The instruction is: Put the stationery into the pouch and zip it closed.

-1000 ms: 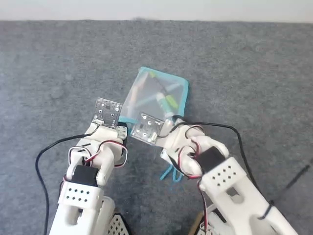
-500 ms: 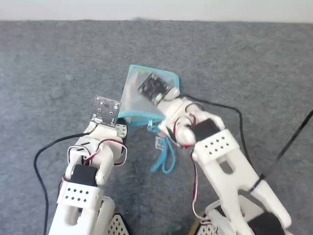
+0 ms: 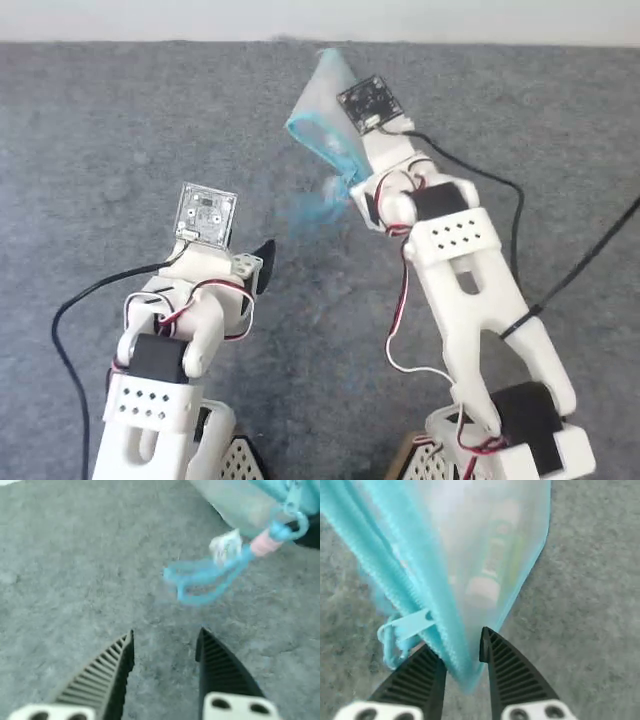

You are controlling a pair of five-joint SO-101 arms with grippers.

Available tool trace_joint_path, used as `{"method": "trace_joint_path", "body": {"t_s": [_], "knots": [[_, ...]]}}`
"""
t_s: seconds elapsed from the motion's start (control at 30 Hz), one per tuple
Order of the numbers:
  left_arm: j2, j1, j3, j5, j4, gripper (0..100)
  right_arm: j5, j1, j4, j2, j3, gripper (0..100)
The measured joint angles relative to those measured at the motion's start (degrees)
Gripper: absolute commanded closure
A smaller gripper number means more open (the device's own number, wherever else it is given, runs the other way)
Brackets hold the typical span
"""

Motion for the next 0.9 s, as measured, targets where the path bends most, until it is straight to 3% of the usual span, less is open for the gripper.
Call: {"method": "trace_joint_path", "body": {"t_s": [0.13, 0.37, 0.9], "knots": [[0.00, 3.78, 0.26, 0.00, 0.00, 74, -0.18, -1.23, 5.71, 0.00, -2.20, 99.1], [0.00, 13.27, 4.48, -0.35, -2.46, 73, -0.18, -5.54, 13.01, -4.84, -2.20, 99.1], [0.00, 14.42, 5.36, 0.26, -7.21, 76, -0.26, -12.13, 13.98, -8.00, 2.37, 99.1]]}}
